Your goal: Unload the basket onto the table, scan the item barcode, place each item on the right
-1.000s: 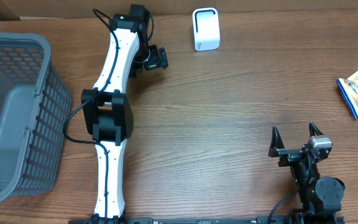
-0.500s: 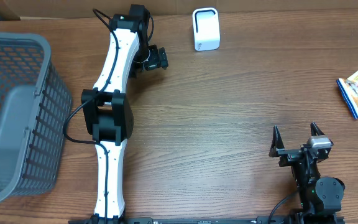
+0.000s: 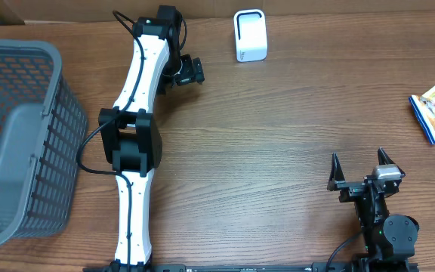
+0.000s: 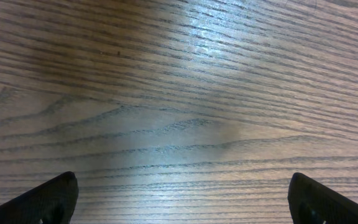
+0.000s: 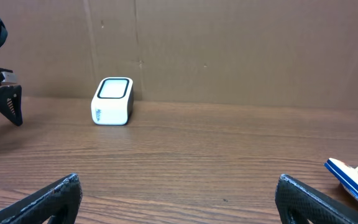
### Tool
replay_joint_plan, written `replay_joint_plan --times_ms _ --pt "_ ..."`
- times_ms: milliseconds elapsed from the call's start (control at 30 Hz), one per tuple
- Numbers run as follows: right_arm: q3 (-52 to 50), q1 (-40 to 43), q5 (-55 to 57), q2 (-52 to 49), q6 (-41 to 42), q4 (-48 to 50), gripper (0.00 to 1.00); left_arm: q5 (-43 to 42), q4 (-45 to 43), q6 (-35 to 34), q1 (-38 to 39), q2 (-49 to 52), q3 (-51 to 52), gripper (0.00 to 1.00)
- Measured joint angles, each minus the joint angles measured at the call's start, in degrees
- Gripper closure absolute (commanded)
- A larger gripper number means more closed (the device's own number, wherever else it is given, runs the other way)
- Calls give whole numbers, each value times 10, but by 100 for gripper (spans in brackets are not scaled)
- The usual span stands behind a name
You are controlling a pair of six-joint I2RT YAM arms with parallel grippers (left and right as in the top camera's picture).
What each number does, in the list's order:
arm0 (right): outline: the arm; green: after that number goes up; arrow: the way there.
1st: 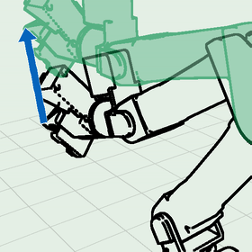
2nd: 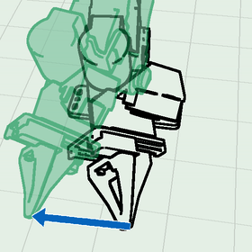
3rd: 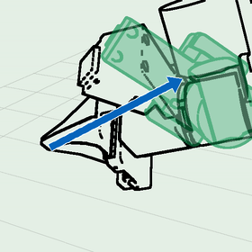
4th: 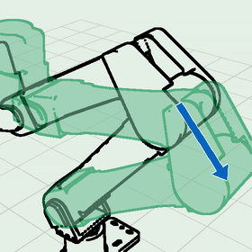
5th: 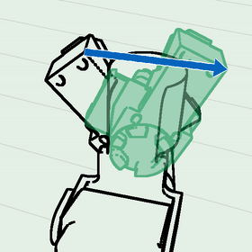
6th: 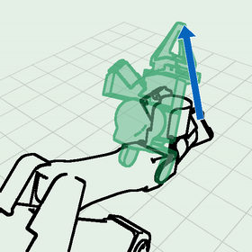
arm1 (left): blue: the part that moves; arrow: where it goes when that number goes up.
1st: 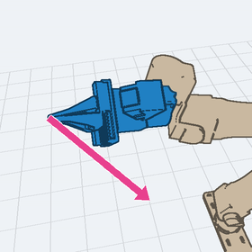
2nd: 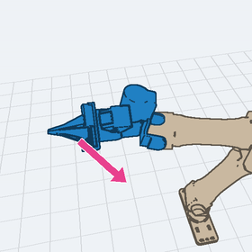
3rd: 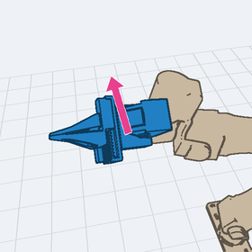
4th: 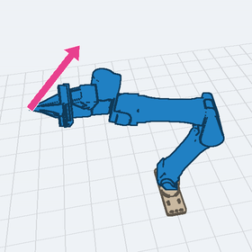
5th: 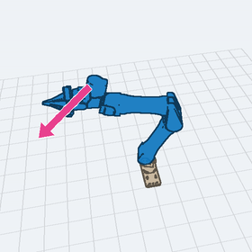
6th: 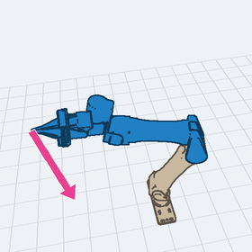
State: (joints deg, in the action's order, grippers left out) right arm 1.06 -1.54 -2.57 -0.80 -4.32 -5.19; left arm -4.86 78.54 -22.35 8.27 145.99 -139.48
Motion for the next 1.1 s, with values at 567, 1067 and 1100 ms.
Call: replay_joint_plan --times_ms 567,1067,1100 --pt "0 0 0 0 -2 0 0 0 0 0 0 0 0 0" --pt "0 0 3 0 9 0 0 0 0 0 0 0 0 0" --pt "0 0 3 0 9 0 0 0 0 0 0 0 0 0"
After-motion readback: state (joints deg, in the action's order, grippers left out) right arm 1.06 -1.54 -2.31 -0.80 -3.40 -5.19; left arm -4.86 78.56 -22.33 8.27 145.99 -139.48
